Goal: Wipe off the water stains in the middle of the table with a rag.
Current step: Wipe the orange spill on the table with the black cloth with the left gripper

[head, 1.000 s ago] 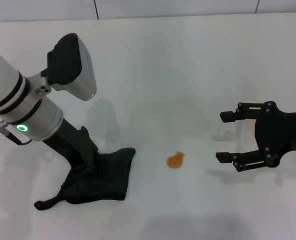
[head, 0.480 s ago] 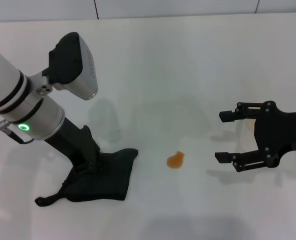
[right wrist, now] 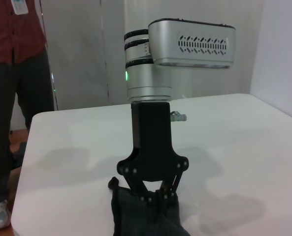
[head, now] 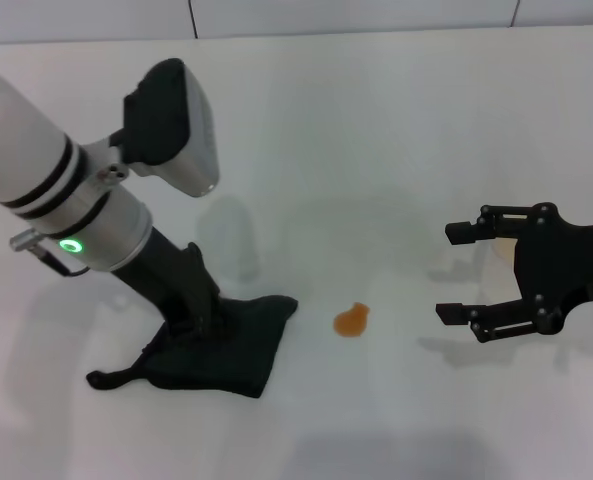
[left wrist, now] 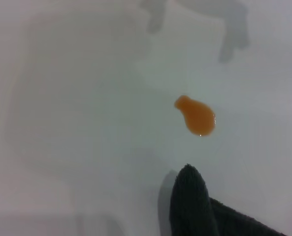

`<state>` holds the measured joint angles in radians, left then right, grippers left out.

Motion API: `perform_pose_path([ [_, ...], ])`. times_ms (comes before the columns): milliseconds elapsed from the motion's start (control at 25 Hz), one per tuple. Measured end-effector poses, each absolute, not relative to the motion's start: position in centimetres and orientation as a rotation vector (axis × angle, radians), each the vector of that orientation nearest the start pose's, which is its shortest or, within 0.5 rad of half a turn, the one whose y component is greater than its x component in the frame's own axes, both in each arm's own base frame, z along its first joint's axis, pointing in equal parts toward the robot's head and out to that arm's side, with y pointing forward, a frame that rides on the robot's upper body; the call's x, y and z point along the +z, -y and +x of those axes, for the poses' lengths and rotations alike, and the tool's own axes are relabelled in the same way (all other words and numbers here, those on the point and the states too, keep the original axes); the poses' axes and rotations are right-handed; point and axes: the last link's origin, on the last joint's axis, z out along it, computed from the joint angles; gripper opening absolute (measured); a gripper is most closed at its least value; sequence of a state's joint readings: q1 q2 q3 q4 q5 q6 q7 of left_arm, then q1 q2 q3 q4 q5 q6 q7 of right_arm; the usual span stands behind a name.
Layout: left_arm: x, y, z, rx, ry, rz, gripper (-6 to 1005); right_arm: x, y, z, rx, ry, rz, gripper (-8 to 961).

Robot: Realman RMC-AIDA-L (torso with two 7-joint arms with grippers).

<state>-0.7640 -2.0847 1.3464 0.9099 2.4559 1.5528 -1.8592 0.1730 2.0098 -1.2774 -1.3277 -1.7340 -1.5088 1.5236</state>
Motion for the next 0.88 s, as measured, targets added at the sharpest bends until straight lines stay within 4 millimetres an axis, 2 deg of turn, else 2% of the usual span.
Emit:
perform_pose_path([
  [520, -6.1, -36.0, -17.3, 0.565, 0.188, -3.14, 82, 3.0, -27.4, 24.3, 0.334, -0.22, -2.866, 839],
  [880, -6.9, -37.9, -15.1, 0.562, 0.106, -3.107, 82, 3.4, -27.0, 24.6, 0.331, -0.229, -2.868, 839],
])
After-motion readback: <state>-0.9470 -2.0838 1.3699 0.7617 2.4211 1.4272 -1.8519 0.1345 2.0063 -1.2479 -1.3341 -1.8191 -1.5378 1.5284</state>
